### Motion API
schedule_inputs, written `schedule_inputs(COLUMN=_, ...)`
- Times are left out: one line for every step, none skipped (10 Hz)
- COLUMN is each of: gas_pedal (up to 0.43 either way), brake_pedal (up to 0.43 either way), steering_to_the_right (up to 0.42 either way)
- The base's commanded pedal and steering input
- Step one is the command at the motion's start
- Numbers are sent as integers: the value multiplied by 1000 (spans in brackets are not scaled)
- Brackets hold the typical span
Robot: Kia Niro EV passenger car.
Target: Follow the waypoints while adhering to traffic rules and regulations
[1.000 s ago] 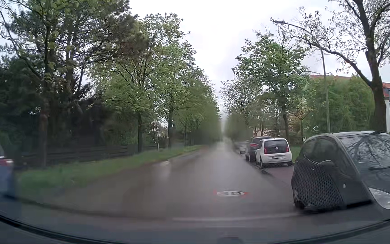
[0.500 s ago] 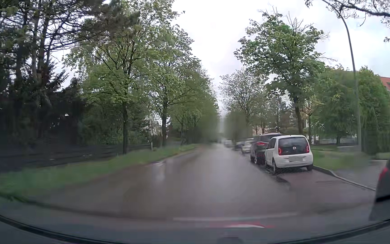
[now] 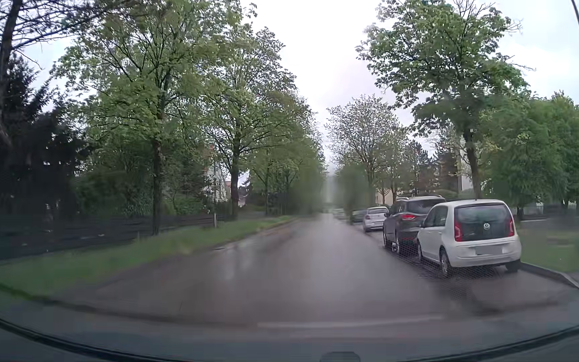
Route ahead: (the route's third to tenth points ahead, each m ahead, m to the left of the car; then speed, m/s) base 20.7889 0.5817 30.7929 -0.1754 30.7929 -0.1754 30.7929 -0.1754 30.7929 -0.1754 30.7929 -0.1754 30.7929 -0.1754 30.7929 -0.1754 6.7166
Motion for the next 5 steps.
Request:
schedule_inputs(gas_pedal=98, brake_pedal=0, steering_to_the_right=2)
schedule_inputs(gas_pedal=98, brake_pedal=0, steering_to_the_right=2)
schedule_inputs(gas_pedal=87, brake_pedal=0, steering_to_the_right=2)
schedule_inputs(gas_pedal=87, brake_pedal=0, steering_to_the_right=2)
schedule_inputs(gas_pedal=79, brake_pedal=0, steering_to_the_right=2)
